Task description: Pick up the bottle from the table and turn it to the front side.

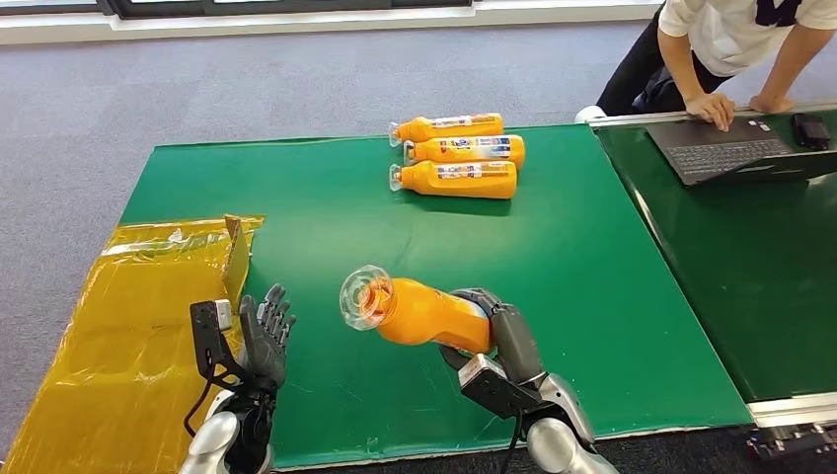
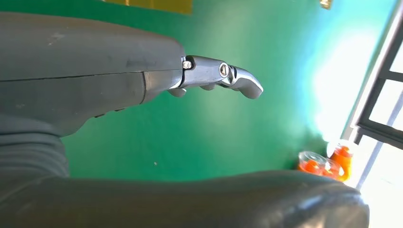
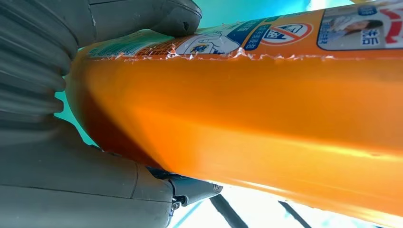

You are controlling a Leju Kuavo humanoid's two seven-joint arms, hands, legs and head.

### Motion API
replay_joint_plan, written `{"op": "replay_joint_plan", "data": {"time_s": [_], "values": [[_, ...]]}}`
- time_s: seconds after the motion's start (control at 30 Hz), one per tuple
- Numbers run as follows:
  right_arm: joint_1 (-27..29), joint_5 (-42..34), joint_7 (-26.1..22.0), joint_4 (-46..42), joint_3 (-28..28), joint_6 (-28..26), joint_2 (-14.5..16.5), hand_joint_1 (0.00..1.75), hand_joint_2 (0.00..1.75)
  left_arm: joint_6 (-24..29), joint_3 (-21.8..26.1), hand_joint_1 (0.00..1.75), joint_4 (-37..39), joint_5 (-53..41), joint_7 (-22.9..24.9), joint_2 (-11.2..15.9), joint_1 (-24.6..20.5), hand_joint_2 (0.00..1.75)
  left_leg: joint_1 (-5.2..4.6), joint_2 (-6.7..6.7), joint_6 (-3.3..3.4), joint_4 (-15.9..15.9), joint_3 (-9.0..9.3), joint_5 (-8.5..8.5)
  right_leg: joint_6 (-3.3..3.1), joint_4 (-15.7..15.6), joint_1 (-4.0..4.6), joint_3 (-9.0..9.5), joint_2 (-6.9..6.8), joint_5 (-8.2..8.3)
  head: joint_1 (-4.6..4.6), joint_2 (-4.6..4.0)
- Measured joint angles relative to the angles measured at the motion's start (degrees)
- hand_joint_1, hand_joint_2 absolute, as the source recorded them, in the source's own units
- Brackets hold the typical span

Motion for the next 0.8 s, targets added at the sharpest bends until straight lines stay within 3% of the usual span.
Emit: {"op": "replay_joint_plan", "data": {"time_s": [0.07, 0.2, 0.33, 0.57, 0.67, 0.8], "values": [[3.2, -0.7, -2.1, -4.0, -2.4, -3.1, 5.1, 1.75, 1.75, 1.2, 0.0, 0.00, -1.3, -2.7, -1.7, -1.1, 0.0, 0.00, 0.00, 0.01, 0.00, 0.0, -0.09, 0.00, 0.00, 0.0, -0.03, -0.09, 0.01, 0.00, -0.01, 0.00], [5.0, -1.4, -2.9, -6.3, -4.5, -3.4, 7.8, 1.75, 1.75, 0.2, -0.3, 0.00, -1.7, -3.7, -2.4, -2.0, 0.0, 0.00, -0.01, 0.01, 0.01, 0.0, -0.08, 0.01, 0.01, 0.0, -0.08, -0.10, 0.01, 0.01, -0.01, 0.00], [7.4, -2.7, -3.4, -7.9, -6.0, -2.5, 9.4, 1.75, 1.75, -2.4, -1.0, 0.00, -2.1, -4.1, -3.5, -3.0, 0.0, 0.00, -0.02, 0.02, 0.02, 0.0, -0.11, 0.02, 0.02, 0.0, -0.12, -0.11, 0.01, 0.01, -0.01, 0.00], [9.1, -3.3, -3.5, -9.0, -7.1, -2.1, 10.3, 1.75, 1.75, -2.5, -1.7, 0.00, -2.4, -4.4, -3.8, -3.6, 0.0, 0.00, -0.07, 0.07, 0.03, 0.0, -0.11, 0.01, 0.02, 0.0, -0.10, -0.16, 0.05, 0.02, -0.01, 0.00], [9.8, -7.6, -4.1, -9.1, -7.5, 0.9, 10.7, 1.75, 1.75, -1.4, -2.1, 0.00, -2.7, -6.9, -5.9, -3.8, -0.1, 0.00, -0.07, 0.07, 0.02, 0.0, -0.11, 0.02, 0.02, 0.0, -0.07, -0.16, 0.06, 0.02, -0.01, 0.00], [11.1, -15.5, -5.6, -9.1, -8.0, 6.3, 11.4, 1.75, 1.75, 3.0, -3.9, 0.00, -3.5, -13.5, -10.5, -4.4, -0.6, 1.75, -0.07, 0.06, 0.02, 0.0, -0.13, 0.02, 0.02, 0.0, -0.07, -0.17, 0.04, 0.02, -0.01, 0.00]]}}
